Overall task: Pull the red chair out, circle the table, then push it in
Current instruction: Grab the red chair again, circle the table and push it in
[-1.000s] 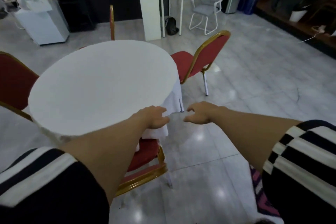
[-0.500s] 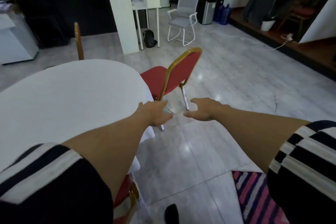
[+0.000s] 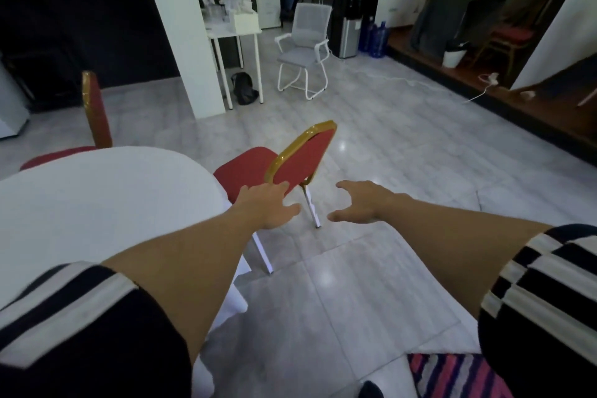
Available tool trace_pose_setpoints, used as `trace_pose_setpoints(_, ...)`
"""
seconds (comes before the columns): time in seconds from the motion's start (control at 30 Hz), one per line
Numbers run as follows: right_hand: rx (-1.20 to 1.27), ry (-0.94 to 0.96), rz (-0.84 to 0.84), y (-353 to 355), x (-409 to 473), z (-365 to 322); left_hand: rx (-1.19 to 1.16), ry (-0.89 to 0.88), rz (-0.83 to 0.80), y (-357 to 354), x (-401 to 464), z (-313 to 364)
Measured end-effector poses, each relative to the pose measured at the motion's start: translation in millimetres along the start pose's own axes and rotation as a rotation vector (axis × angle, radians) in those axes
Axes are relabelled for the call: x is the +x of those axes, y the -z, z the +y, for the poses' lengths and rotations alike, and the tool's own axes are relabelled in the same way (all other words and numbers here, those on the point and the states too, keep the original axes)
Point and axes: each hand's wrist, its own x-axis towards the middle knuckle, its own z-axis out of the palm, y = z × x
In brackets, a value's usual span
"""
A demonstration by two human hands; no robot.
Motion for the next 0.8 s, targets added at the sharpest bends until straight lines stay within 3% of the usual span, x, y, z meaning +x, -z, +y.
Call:
trace_pose_setpoints(0.4,-0.037,0.088,-0.020,104,149,103,-0.087,0.165,-0.024,26,163,41)
trace_pose_setpoints(0.8,-0.089,0.298,-0.054,150,297,85,-0.126,0.286,0.015,25,303,19)
